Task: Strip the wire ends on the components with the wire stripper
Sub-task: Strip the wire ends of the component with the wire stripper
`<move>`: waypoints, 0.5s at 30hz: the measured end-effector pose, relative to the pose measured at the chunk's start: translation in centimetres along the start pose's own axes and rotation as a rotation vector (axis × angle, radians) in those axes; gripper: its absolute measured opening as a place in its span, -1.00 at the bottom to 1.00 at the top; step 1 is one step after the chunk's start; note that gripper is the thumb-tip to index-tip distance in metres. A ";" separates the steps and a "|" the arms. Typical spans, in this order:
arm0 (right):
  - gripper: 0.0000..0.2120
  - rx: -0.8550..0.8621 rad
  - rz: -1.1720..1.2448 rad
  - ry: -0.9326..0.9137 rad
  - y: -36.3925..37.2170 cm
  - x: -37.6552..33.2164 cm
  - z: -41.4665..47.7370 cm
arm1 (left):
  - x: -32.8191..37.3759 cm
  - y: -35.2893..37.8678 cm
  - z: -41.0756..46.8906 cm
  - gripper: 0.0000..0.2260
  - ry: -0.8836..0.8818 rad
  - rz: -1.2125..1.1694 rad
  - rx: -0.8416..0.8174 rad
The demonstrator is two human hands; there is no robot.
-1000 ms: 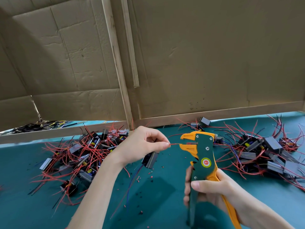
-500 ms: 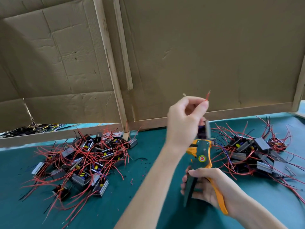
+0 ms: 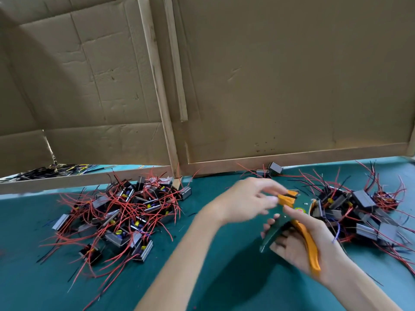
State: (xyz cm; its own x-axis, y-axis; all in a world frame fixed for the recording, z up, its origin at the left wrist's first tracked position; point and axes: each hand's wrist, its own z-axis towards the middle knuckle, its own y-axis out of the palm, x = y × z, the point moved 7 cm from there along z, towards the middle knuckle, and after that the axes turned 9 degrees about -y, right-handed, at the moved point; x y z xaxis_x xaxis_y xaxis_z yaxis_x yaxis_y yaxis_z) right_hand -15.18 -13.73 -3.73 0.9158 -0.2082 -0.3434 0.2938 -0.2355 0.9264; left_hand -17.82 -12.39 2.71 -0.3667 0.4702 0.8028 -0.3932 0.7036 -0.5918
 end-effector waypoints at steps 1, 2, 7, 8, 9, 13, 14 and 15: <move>-0.72 -0.015 -0.174 0.029 -4.7 -7.0 -3.4 | -1.5 -2.0 -0.8 -0.73 -0.060 0.053 0.057; -0.73 0.059 -0.256 -0.091 -7.5 -8.8 -3.6 | -3.3 -4.1 -1.7 -0.72 -0.133 0.117 0.126; -0.75 0.072 -0.315 -0.144 -9.2 -9.8 -3.2 | -11.9 -12.5 -5.6 -0.61 -0.517 0.621 0.405; -0.76 0.062 -0.302 -0.144 -9.1 -9.9 -3.1 | -12.7 -13.6 -6.2 -0.61 -0.535 0.645 0.481; -0.77 0.049 -0.302 -0.149 -9.0 -10.4 -3.3 | -13.6 -14.4 -6.6 -0.62 -0.548 0.659 0.545; -0.79 0.052 -0.342 -0.170 -8.7 -10.5 -3.5 | -17.1 -15.8 -7.2 -0.74 -0.660 0.739 0.538; -0.80 0.052 -0.349 -0.171 -8.7 -10.6 -3.4 | -17.7 -16.0 -7.3 -0.75 -0.672 0.739 0.538; -0.80 0.048 -0.351 -0.173 -8.7 -10.6 -3.5 | -18.1 -16.2 -7.3 -0.77 -0.673 0.731 0.549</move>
State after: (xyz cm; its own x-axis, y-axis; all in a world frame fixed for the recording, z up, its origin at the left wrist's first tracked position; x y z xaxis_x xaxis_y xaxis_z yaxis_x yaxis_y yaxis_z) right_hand -26.50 -6.11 -7.57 0.7013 -0.2628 -0.6626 0.5639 -0.3641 0.7412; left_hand 1.36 -28.36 -1.72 -0.9737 0.1739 0.1470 -0.1542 -0.0284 -0.9876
